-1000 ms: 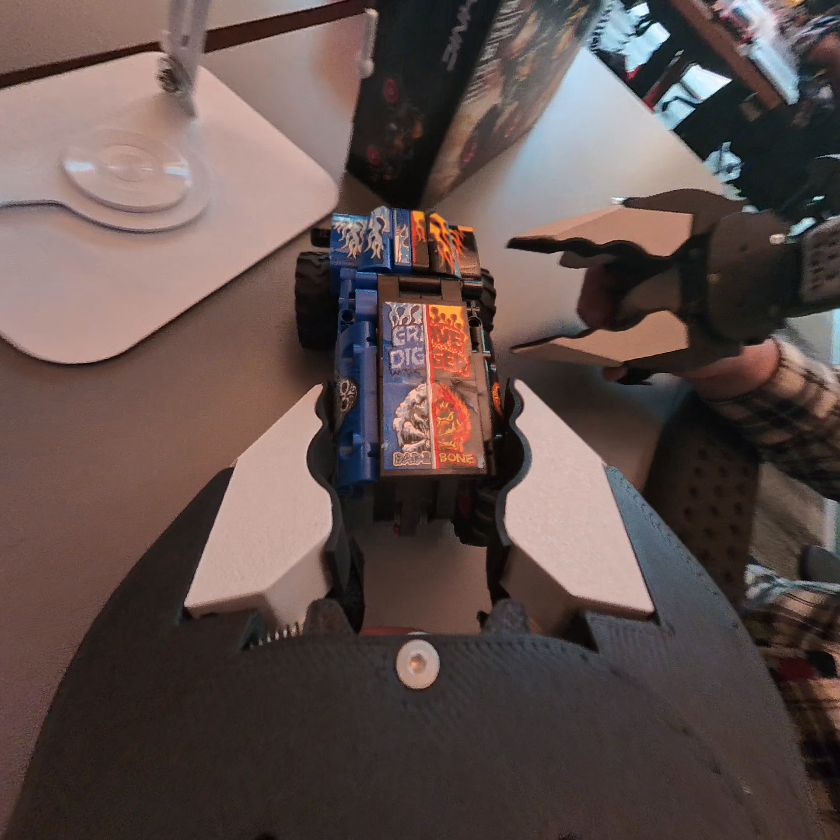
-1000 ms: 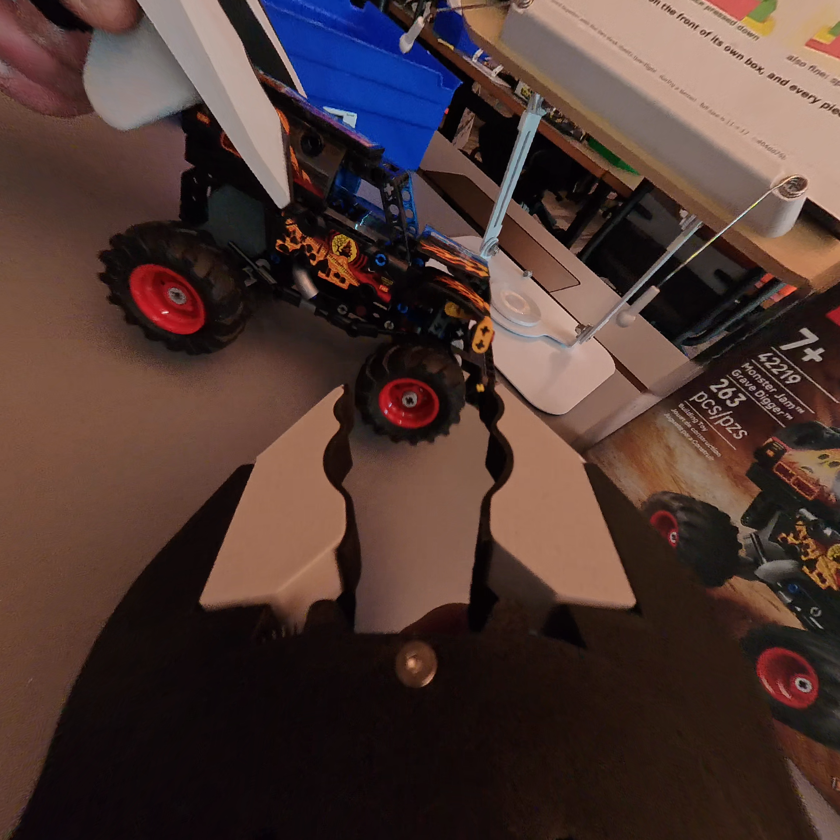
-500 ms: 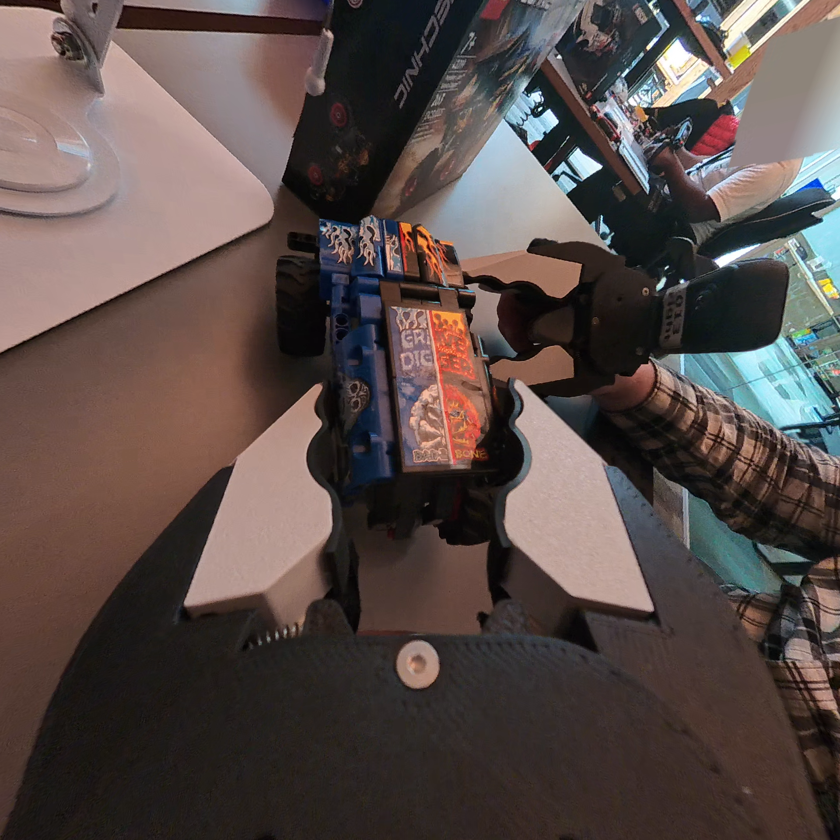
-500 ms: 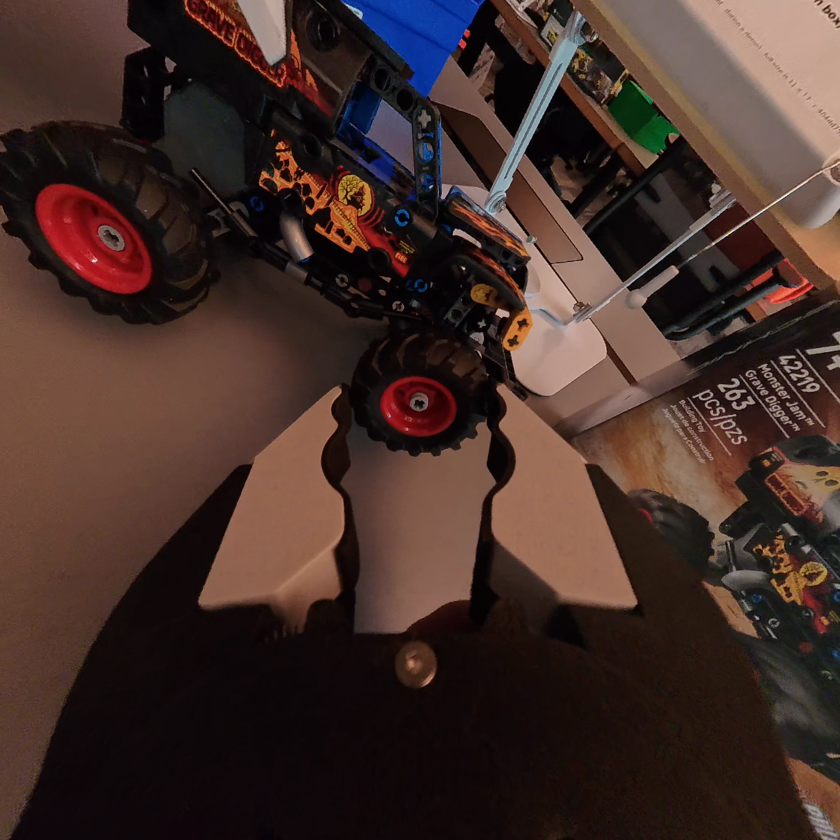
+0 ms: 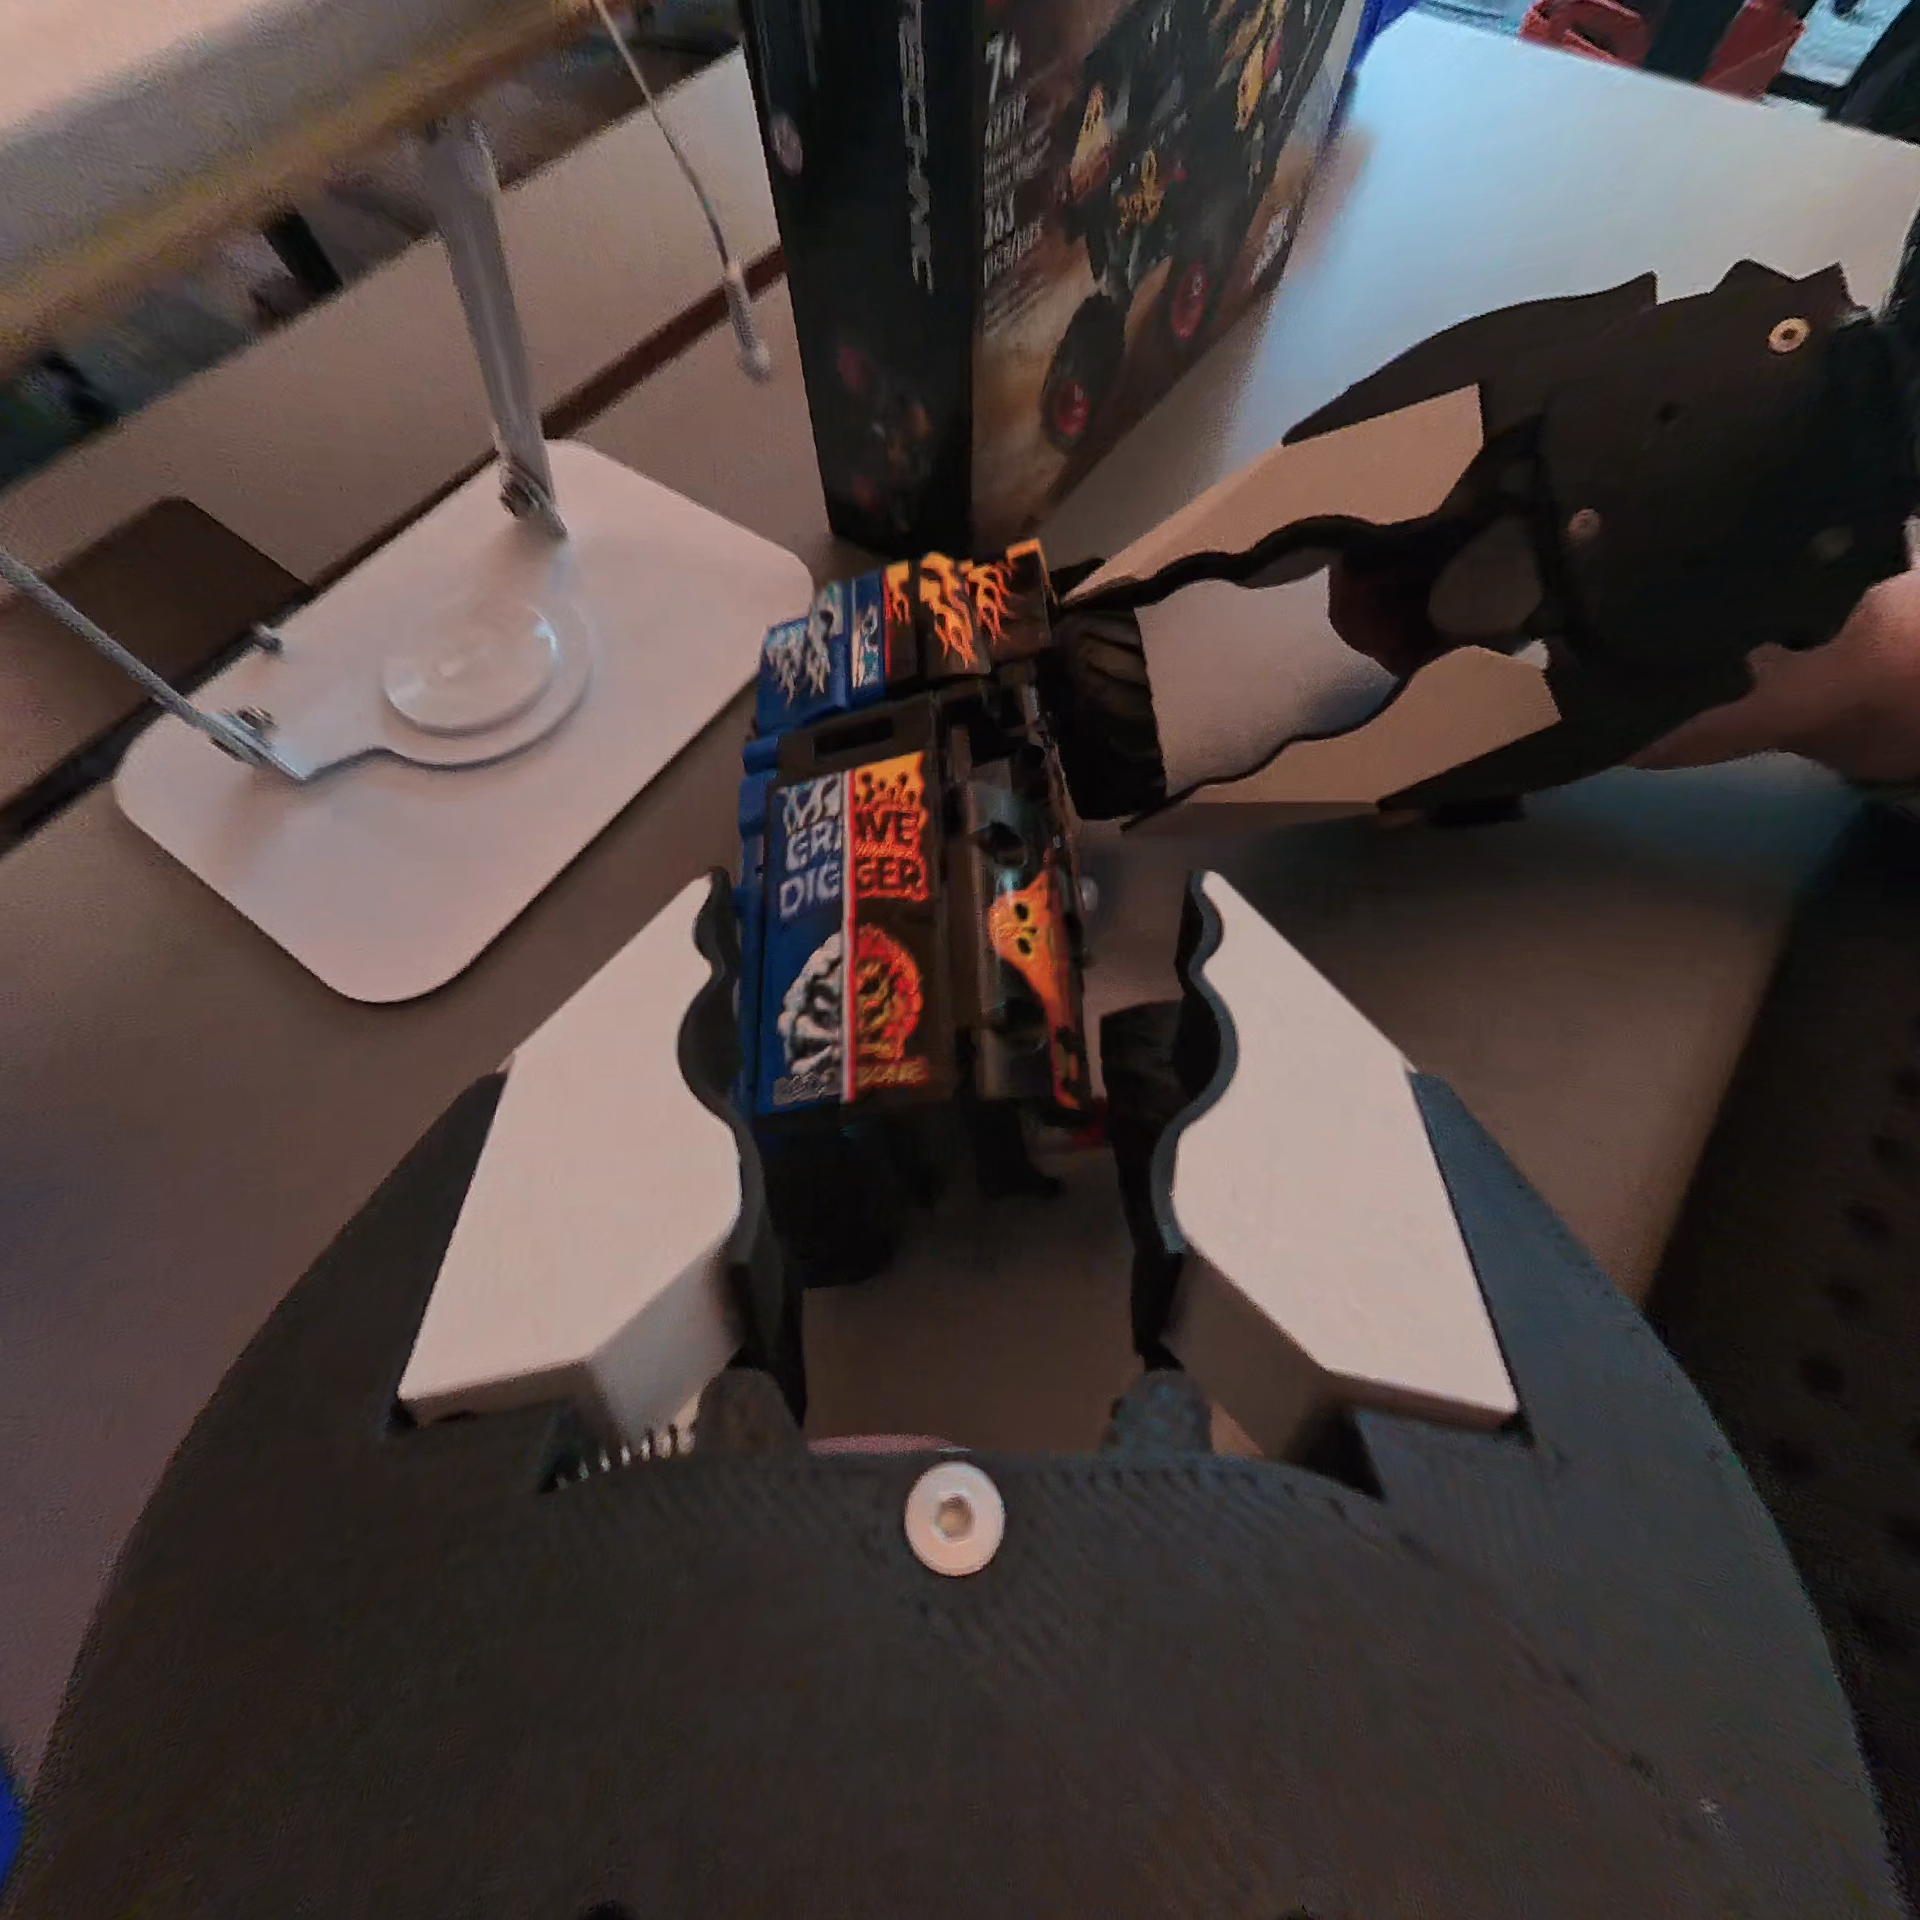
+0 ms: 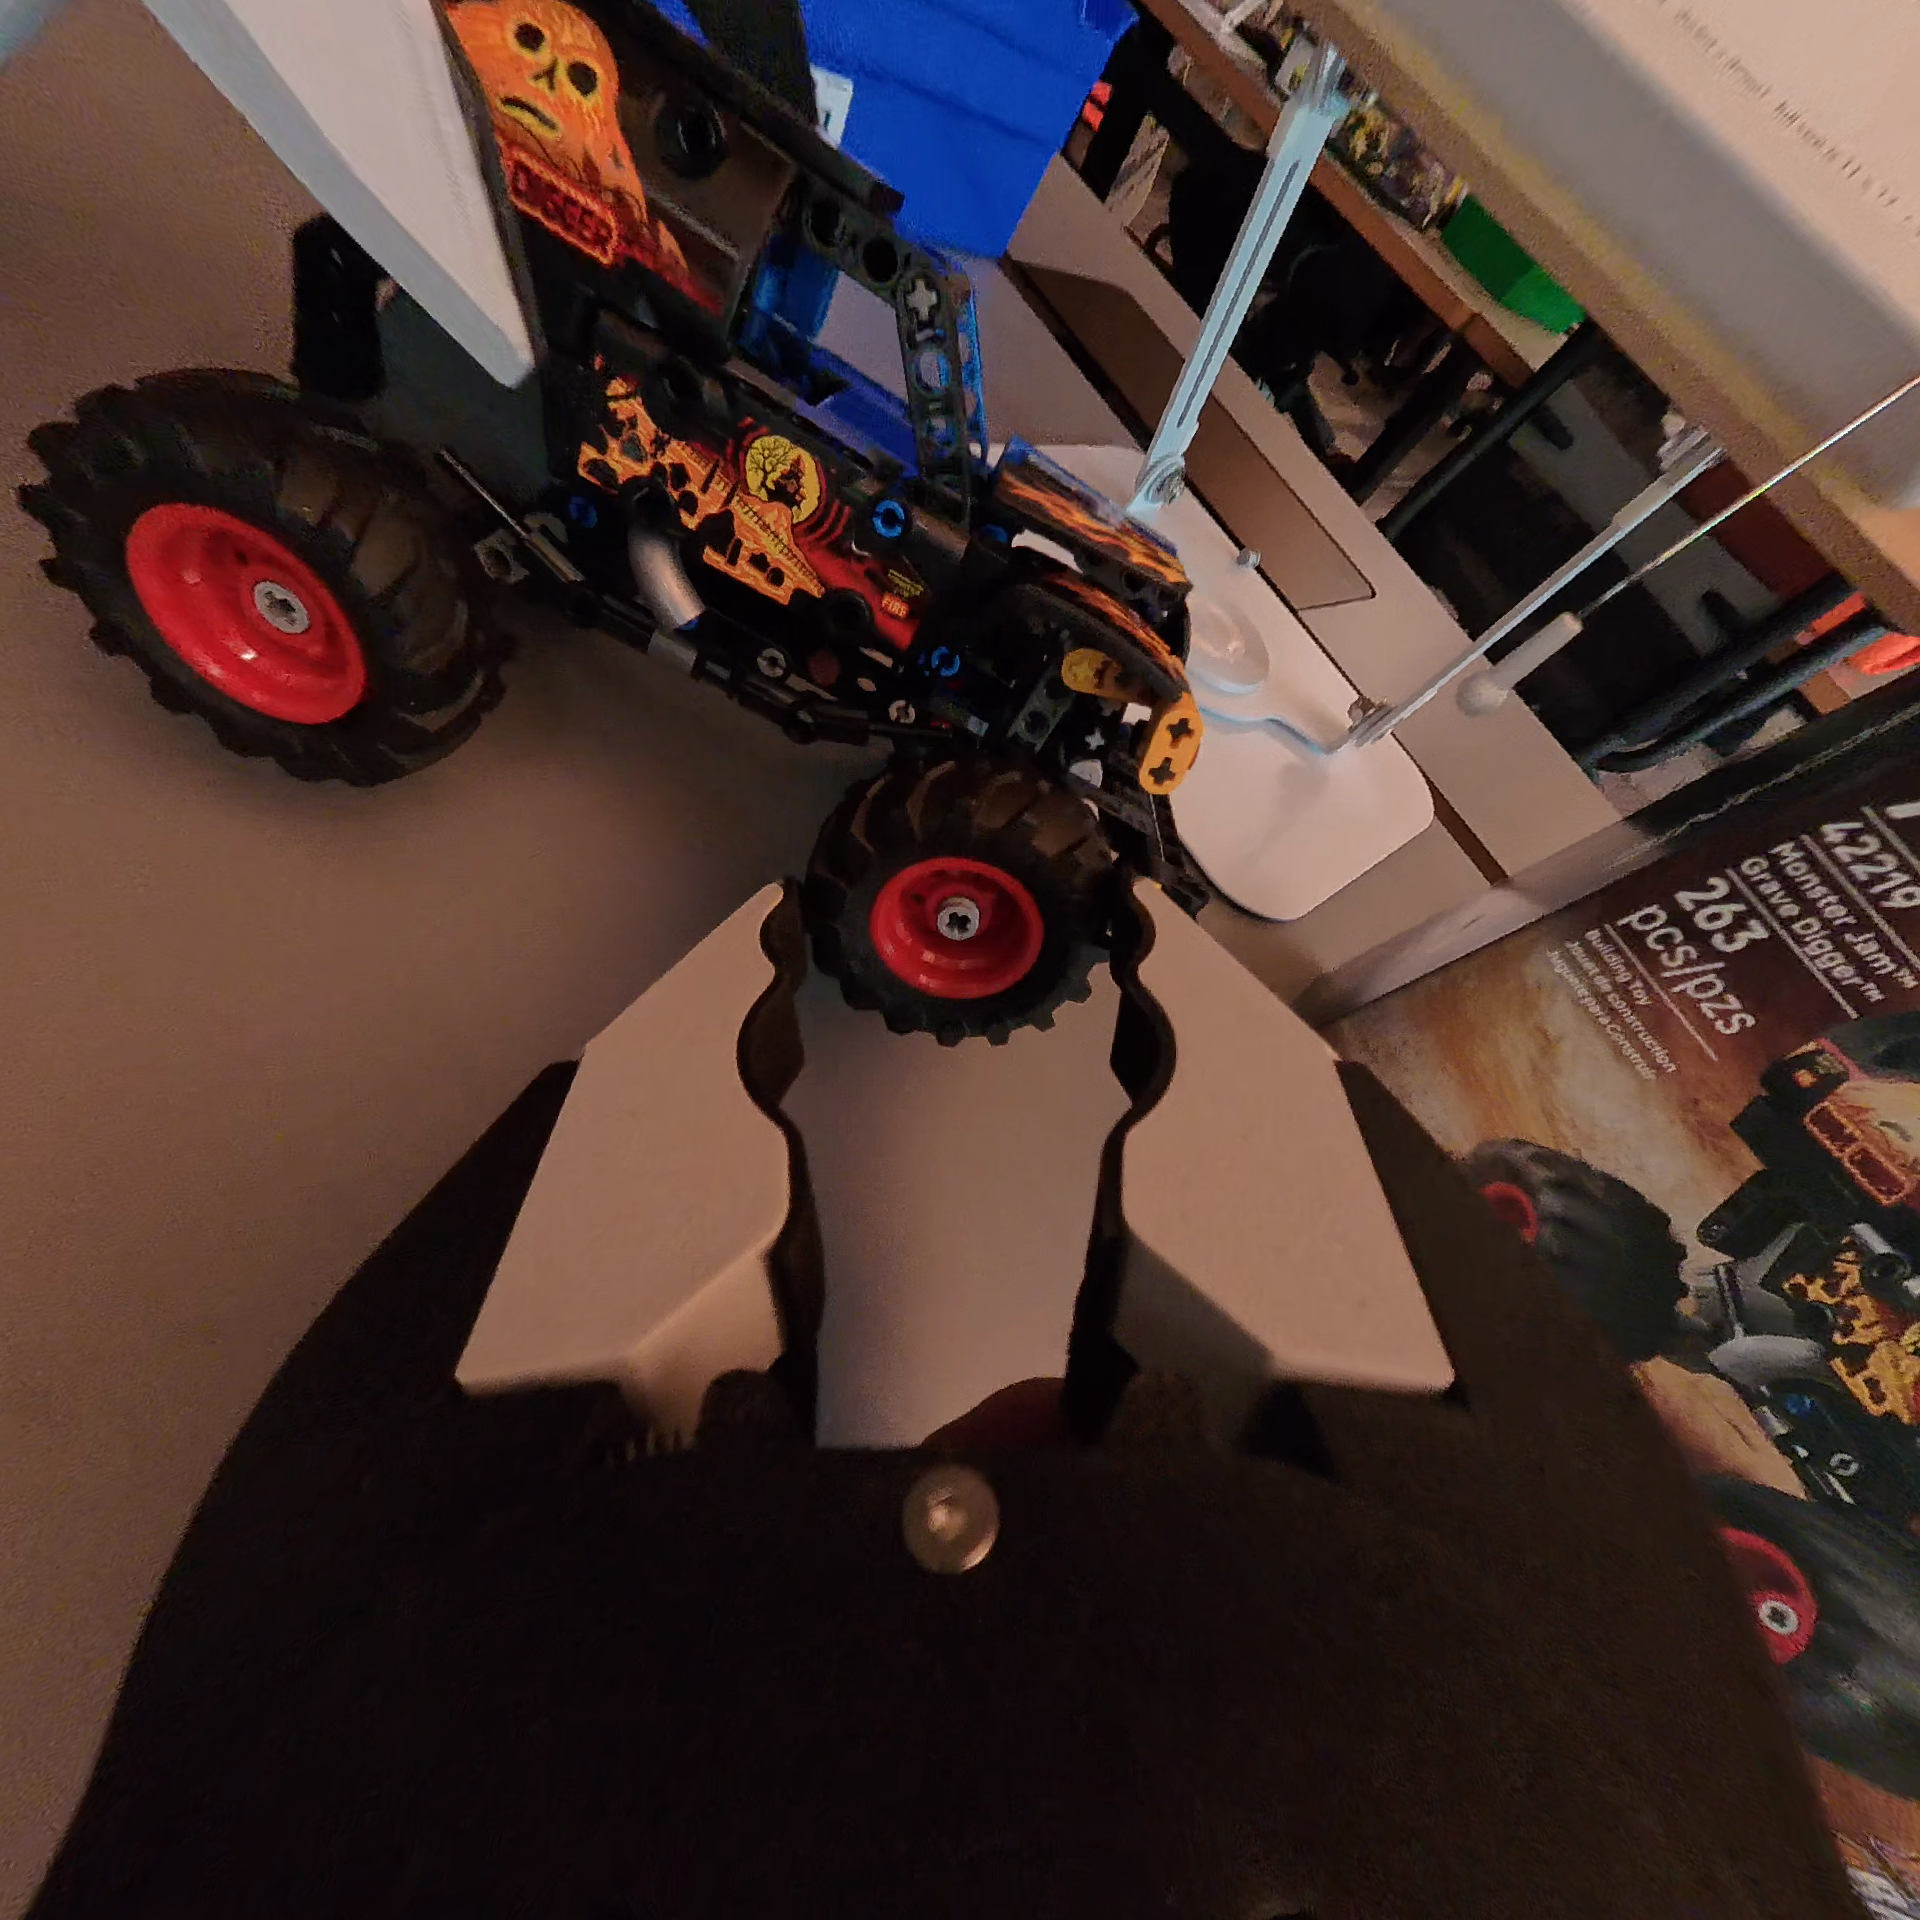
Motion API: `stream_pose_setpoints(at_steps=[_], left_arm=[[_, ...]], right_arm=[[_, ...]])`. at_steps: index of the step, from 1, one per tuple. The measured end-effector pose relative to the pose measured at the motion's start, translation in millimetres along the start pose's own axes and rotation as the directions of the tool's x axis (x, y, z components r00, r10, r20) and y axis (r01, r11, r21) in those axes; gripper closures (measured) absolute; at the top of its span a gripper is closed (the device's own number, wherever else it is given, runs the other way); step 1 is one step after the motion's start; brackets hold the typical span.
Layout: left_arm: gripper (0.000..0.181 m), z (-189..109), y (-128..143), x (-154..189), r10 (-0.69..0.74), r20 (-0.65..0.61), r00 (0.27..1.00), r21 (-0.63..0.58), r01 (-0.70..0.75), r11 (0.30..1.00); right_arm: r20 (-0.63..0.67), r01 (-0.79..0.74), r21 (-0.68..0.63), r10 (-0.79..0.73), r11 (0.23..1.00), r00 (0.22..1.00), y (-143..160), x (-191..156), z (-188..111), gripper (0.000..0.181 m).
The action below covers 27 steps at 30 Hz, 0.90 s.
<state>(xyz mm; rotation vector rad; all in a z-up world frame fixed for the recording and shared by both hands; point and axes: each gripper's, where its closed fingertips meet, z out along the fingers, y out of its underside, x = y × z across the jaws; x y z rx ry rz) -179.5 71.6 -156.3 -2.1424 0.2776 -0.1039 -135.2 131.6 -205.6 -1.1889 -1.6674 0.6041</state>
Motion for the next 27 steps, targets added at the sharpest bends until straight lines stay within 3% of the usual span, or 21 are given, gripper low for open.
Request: stream_pose_setpoints(at_steps=[3, 7, 16, 22, 27], left_arm=[[0.102, -2, -13, 2, 0.129, 0.091, 0.987, 0.01, -0.131, 0.991], [0.099, 15, 2, -13, 0.295, 0.19, 0.936, -0.177, -0.263, 0.949], [0.099, 40, 7, -11, 0.194, 0.1, 0.976, -0.123, -0.182, 0.976], [0.1, 44, 0, -20, 0.087, 0.031, 0.996, -0.081, -0.084, 0.993], [0.1, 44, -3, -25, 0.032, -0.009, 0.999, -0.042, -0.032, 0.999]], right_arm=[[-0.006, -0.003, 0.029, 0.003, 1.0, 1.0, -8, 0, -3, 0.124], [-0.006, 0.007, 0.041, -0.007, 0.999, 1.0, -12, -2, -2, 0.124], [-0.018, 0.123, -0.044, -0.124, 0.991, 0.992, 8, 3, 12, 0.111], [-0.048, 0.131, -0.014, -0.131, 0.991, 0.99, 3, 11, 20, 0.107], [-0.008, 0.128, 0.03, -0.127, 0.991, 0.992, -2, 16, 22, 0.117]])
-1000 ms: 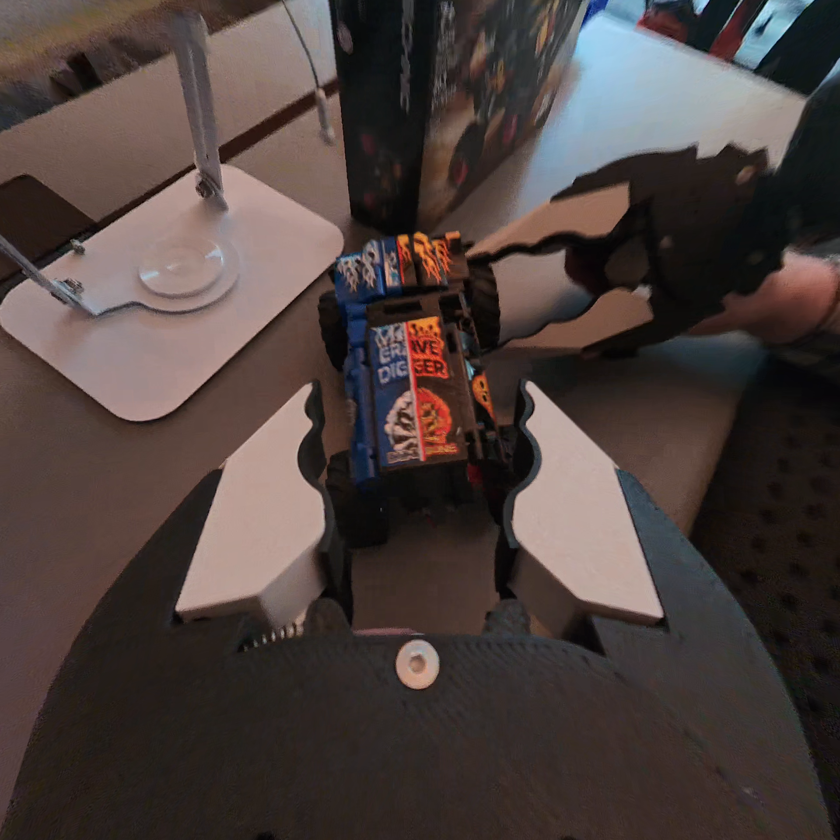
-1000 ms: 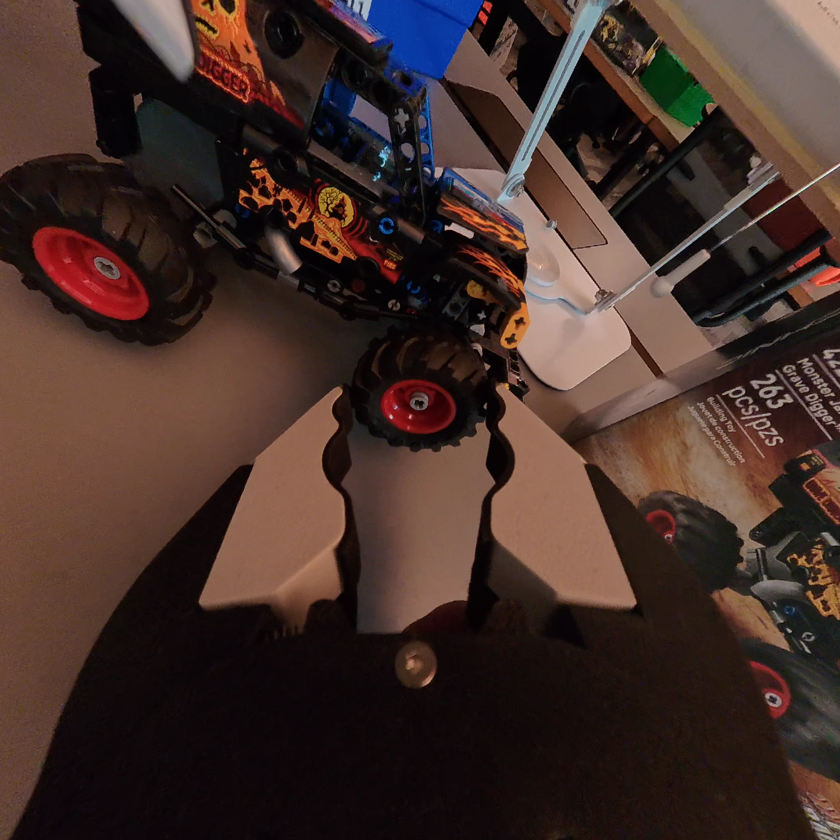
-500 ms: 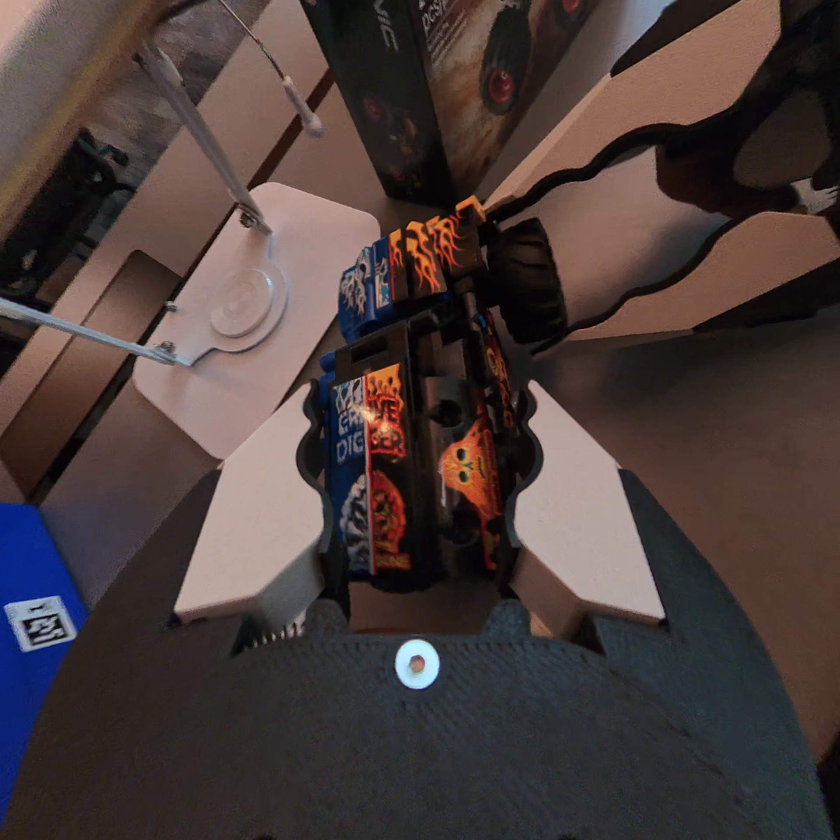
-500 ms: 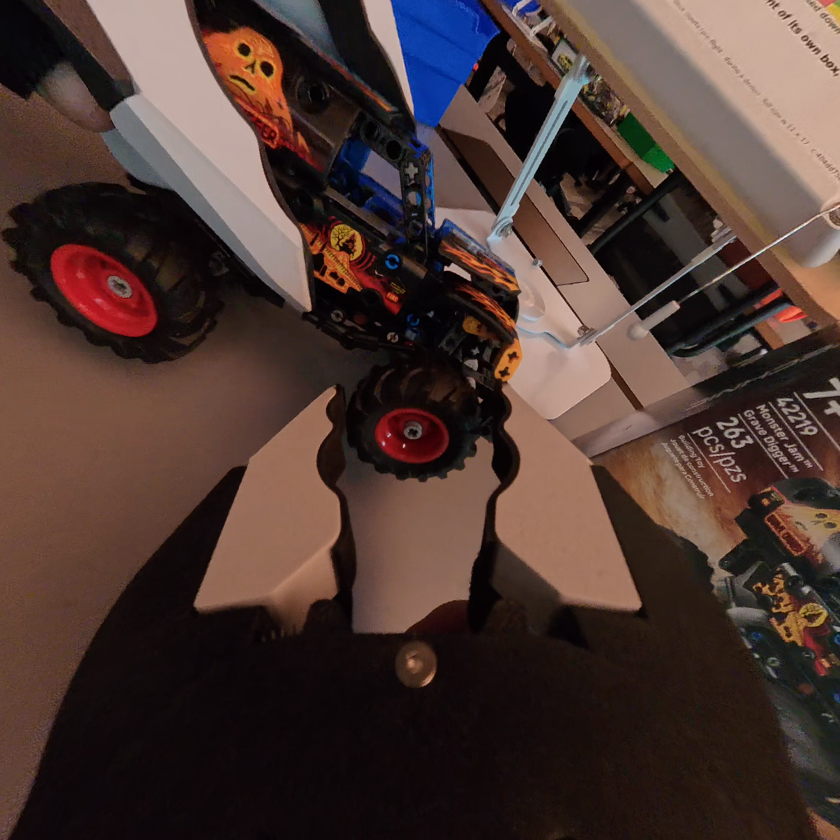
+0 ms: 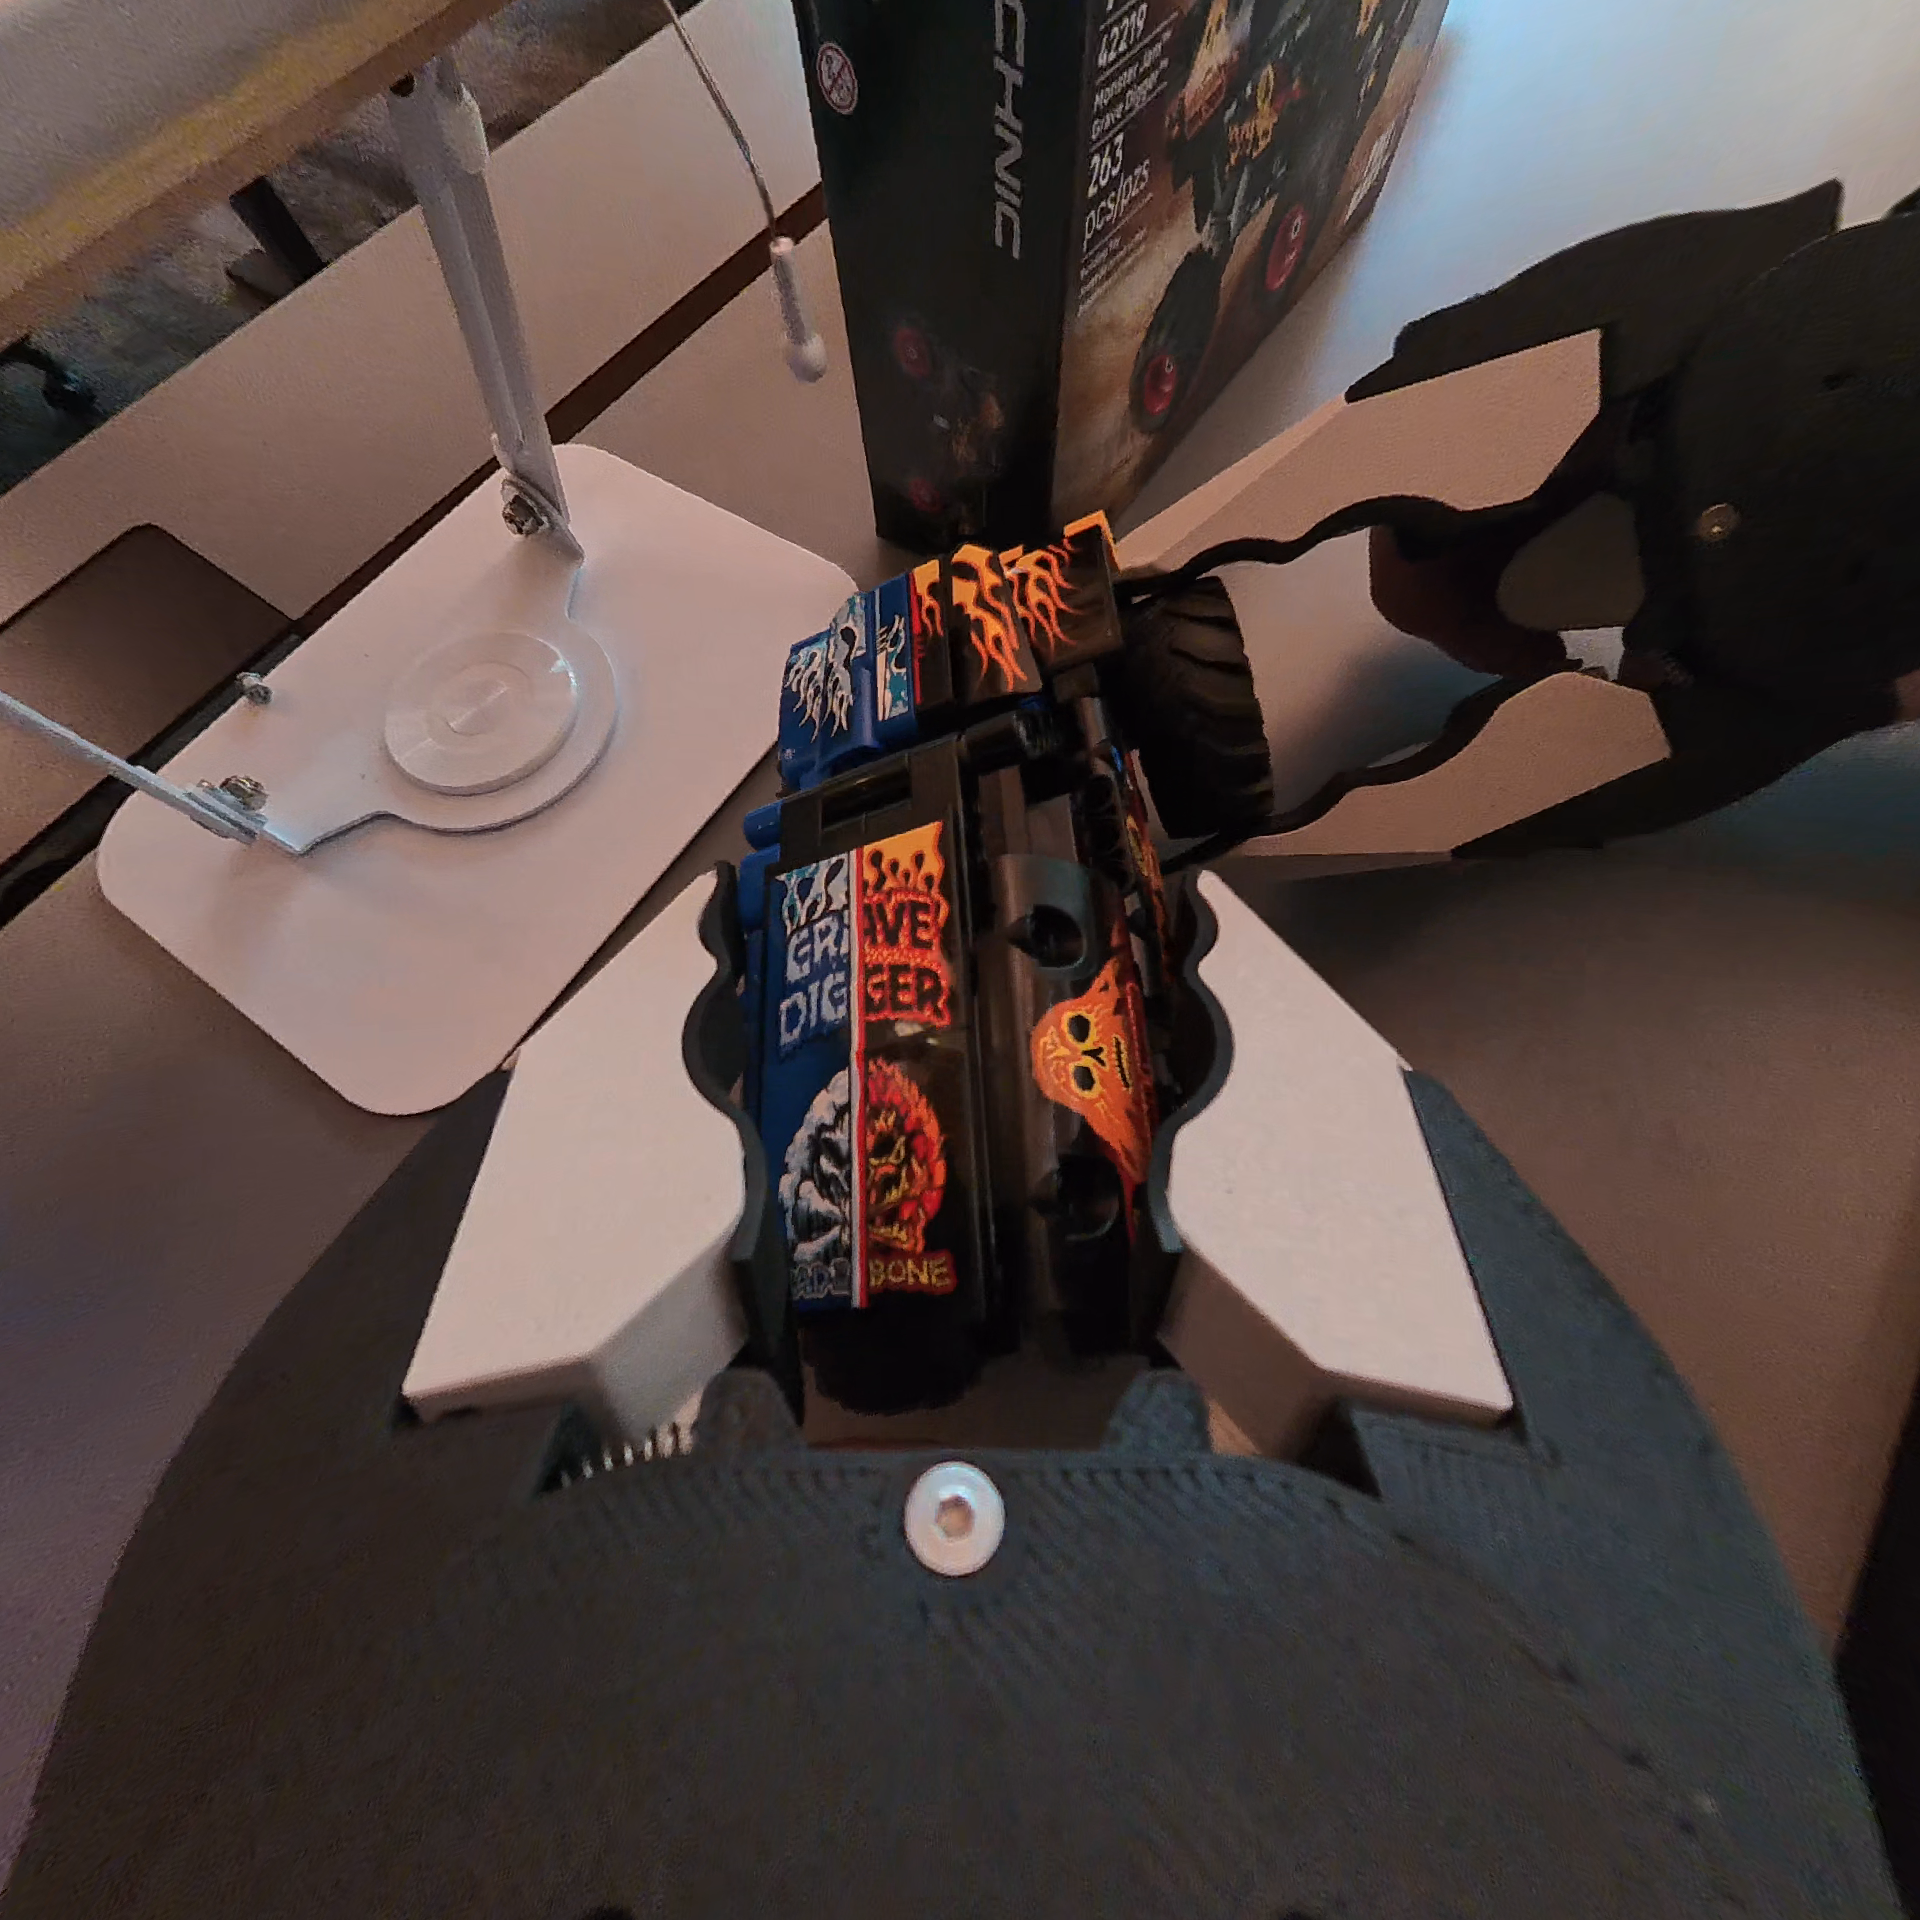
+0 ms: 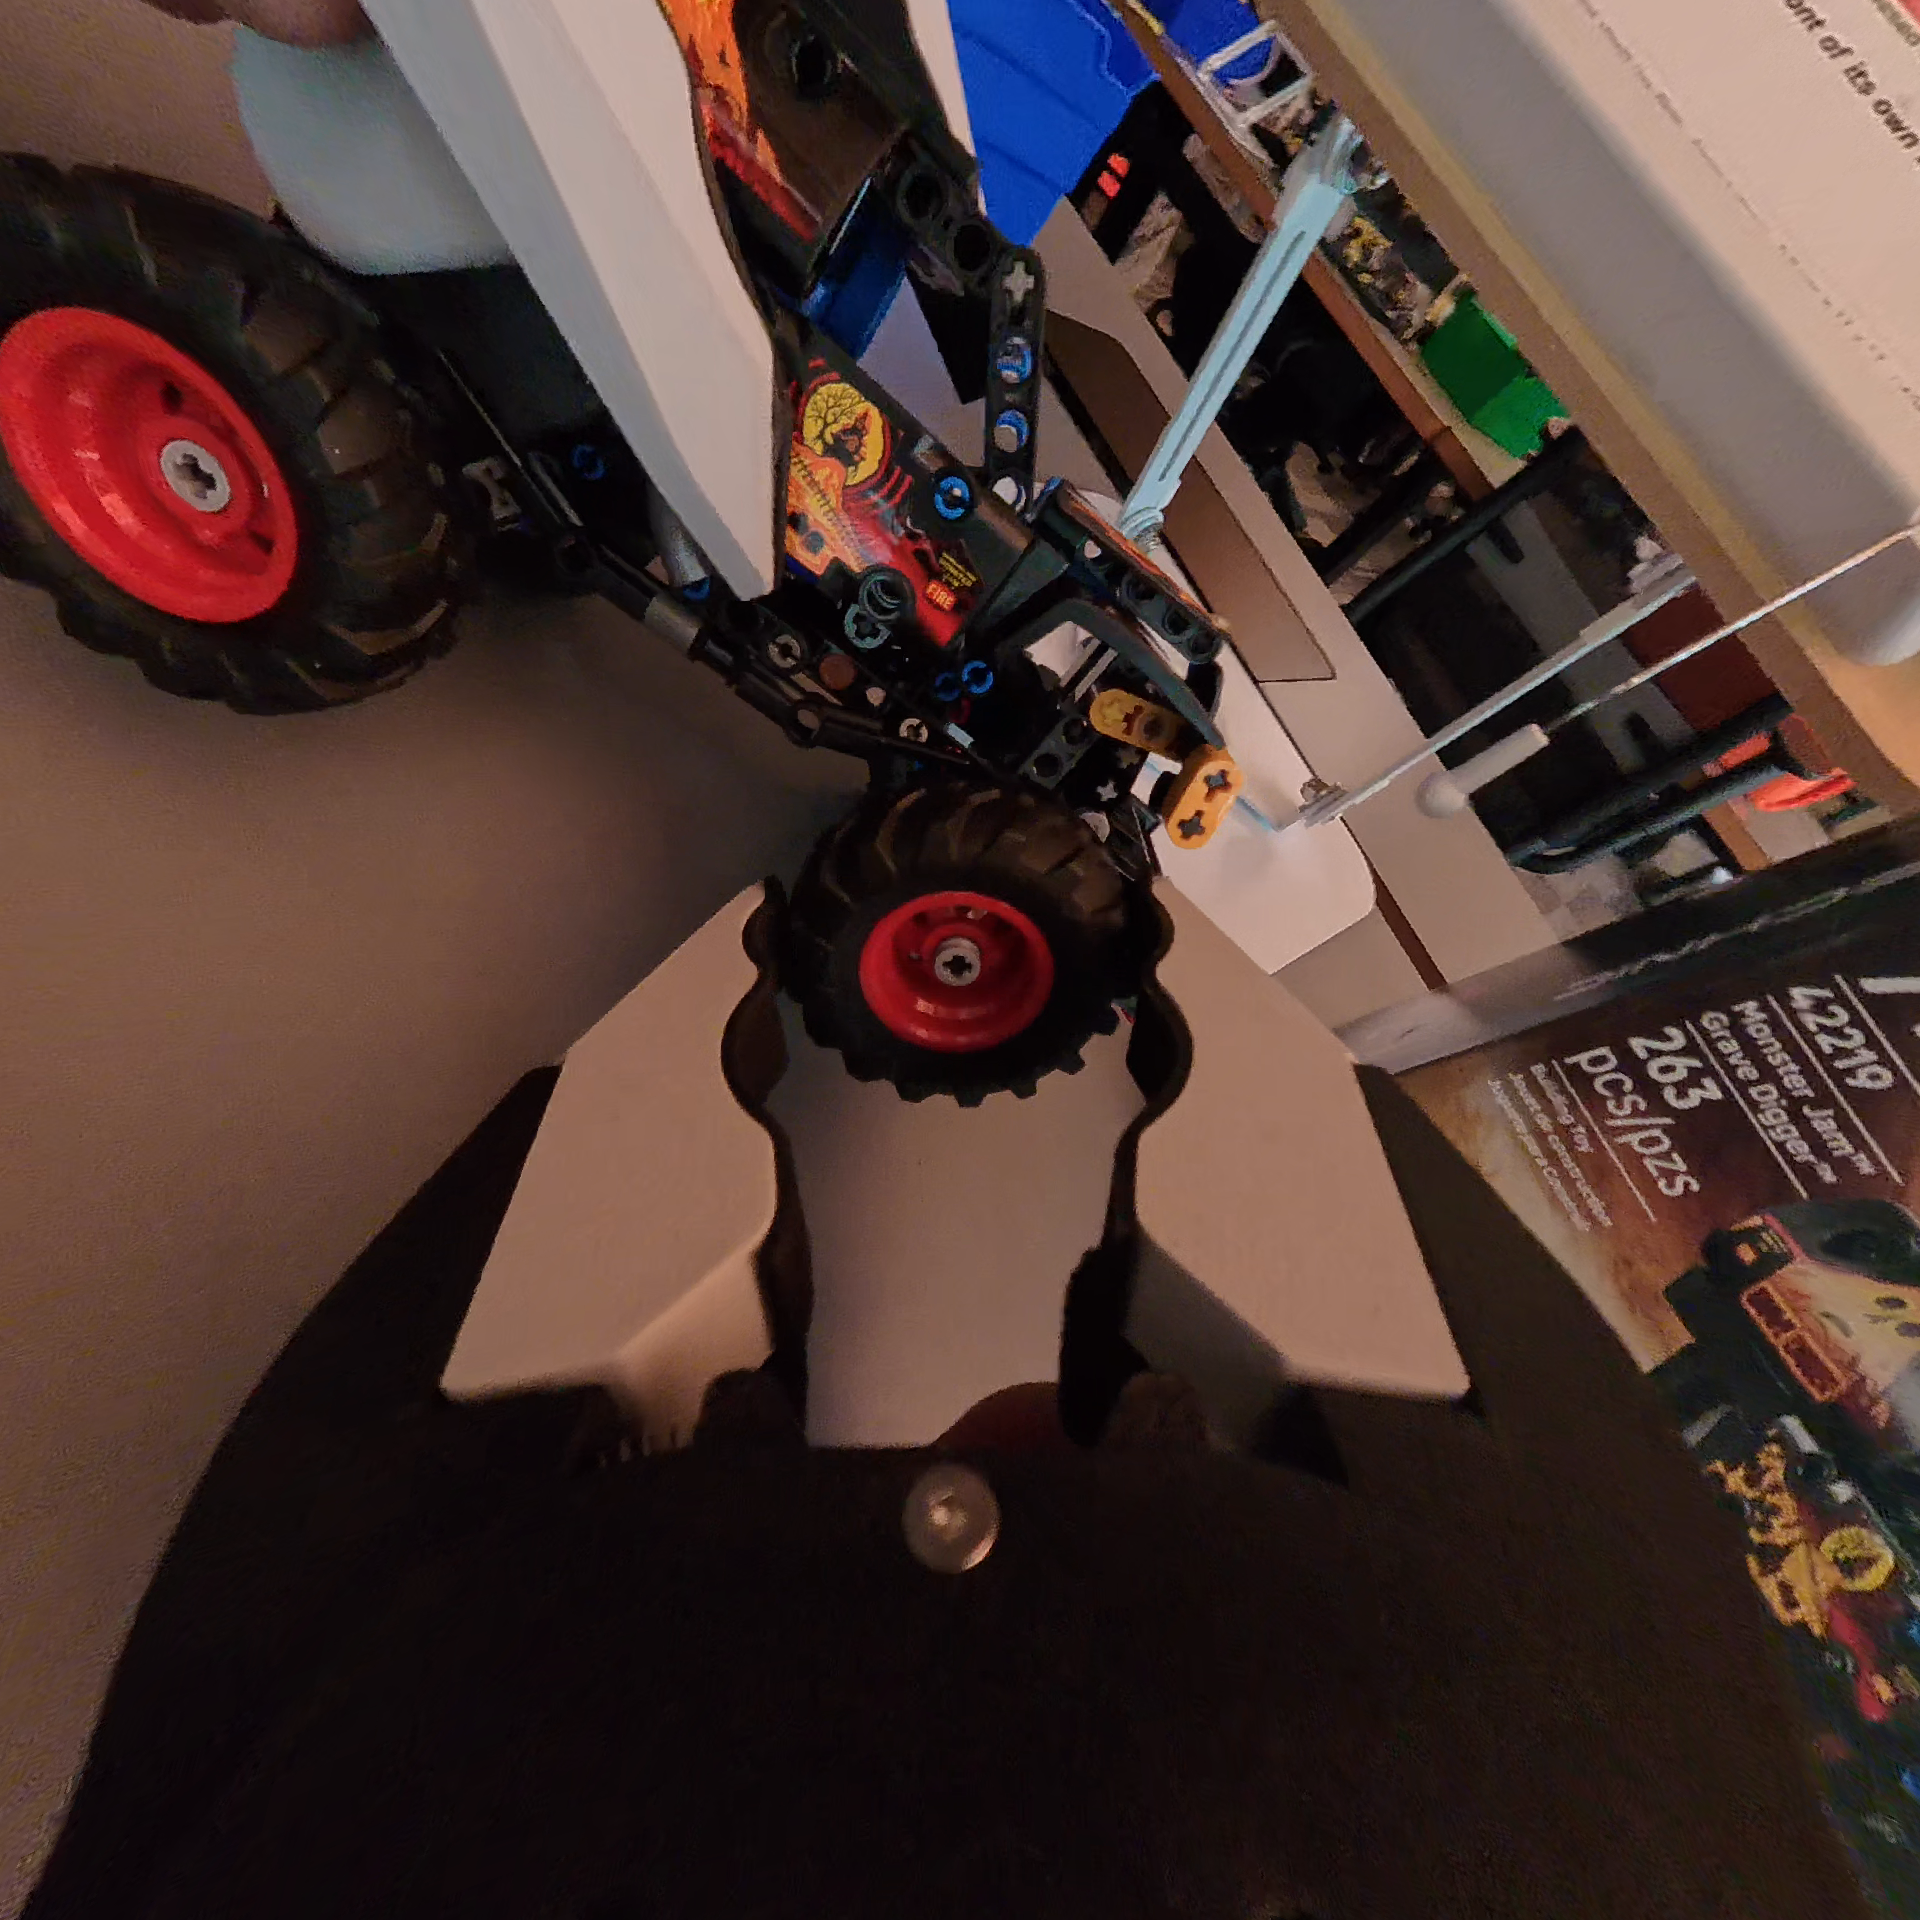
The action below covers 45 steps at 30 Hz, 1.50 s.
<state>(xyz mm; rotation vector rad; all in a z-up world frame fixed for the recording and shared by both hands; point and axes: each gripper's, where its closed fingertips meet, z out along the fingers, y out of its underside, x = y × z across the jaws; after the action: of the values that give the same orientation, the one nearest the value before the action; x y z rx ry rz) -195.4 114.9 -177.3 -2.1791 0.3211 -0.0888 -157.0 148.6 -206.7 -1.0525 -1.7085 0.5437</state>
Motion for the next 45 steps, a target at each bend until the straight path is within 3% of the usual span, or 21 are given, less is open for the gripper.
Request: stream_pose_setpoints(at_steps=[11, 15, 20, 26, 27, 30, 32, 33, 35, 37, 39, 41, 45], left_arm=[[0.094, 4, 4, 0, 0.006, 0.054, 0.998, 0.037, -0.008, 0.999], [0.093, 5, 3, -1, -0.015, 0.031, 0.999, 0.064, 0.013, 0.998], [0.093, 10, 0, 1, -0.018, 0.024, 1.0, 0.073, 0.016, 0.997], [0.091, 12, 4, 6, -0.016, 0.007, 1.0, 0.07, 0.016, 0.997], [0.091, 12, 4, 7, -0.018, 0.006, 1.0, 0.072, 0.017, 0.997], [0.091, 15, 1, 6, -0.03, 0.012, 0.999, 0.084, 0.029, 0.996], [0.091, 17, 0, 7, -0.026, 0.008, 1.0, 0.083, 0.025, 0.996], [0.091, 17, 0, 7, -0.027, 0.004, 1.0, 0.084, 0.027, 0.996], [0.091, 17, 1, 9, -0.026, -0.003, 1.0, 0.088, 0.026, 0.996], [0.09, 17, 2, 11, -0.012, -0.006, 1.0, 0.084, 0.013, 0.996], [0.09, 17, 1, 8, -0.027, -0.001, 1.0, 0.098, 0.027, 0.995], [0.091, 14, -5, -15, -0.122, 0.082, 0.989, 0.143, 0.11, 0.984], [0.091, 20, -7, -4, -0.059, 0.035, 0.998, 0.118, 0.054, 0.992]], right_arm=[[0.039, 0.042, -0.037, -0.04, 0.998, 0.998, 3, -1, -4, 0.12], [-0.021, 0.176, -0.063, -0.177, 0.982, 0.984, 3, 0, -10, 0.122], [0.029, -0.029, -0.033, 0.03, 0.999, 0.999, 4, 3, -16, 0.123], [-0.067, 0.254, -0.108, -0.262, 0.961, 0.963, 10, -3, -21, 0.123], [-0.056, 0.217, -0.095, -0.223, 0.972, 0.973, 11, -3, -22, 0.123], [0.027, -0.088, -0.038, 0.089, 0.995, 0.996, 9, 0, -24, 0.123], [0.038, -0.159, -0.038, 0.16, 0.987, 0.986, 10, 0, -25, 0.124], [0.028, -0.139, -0.042, 0.141, 0.989, 0.99, 10, -1, -26, 0.124], [-0.038, 0.051, -0.086, -0.054, 0.995, 0.998, 12, -1, -29, 0.124], [-0.087, 0.24, -0.136, -0.253, 0.961, 0.964, 15, -4, -30, 0.124], [-0.122, 0.322, -0.15, -0.341, 0.935, 0.932, 13, -3, -35, 0.124], [-0.106, 0.374, -0.131, -0.388, 0.918, 0.915, 10, -13, -43, 0.125], [0.015, 0.305, -0.122, -0.305, 0.945, 0.952, 23, -32, -43, 0.122]])
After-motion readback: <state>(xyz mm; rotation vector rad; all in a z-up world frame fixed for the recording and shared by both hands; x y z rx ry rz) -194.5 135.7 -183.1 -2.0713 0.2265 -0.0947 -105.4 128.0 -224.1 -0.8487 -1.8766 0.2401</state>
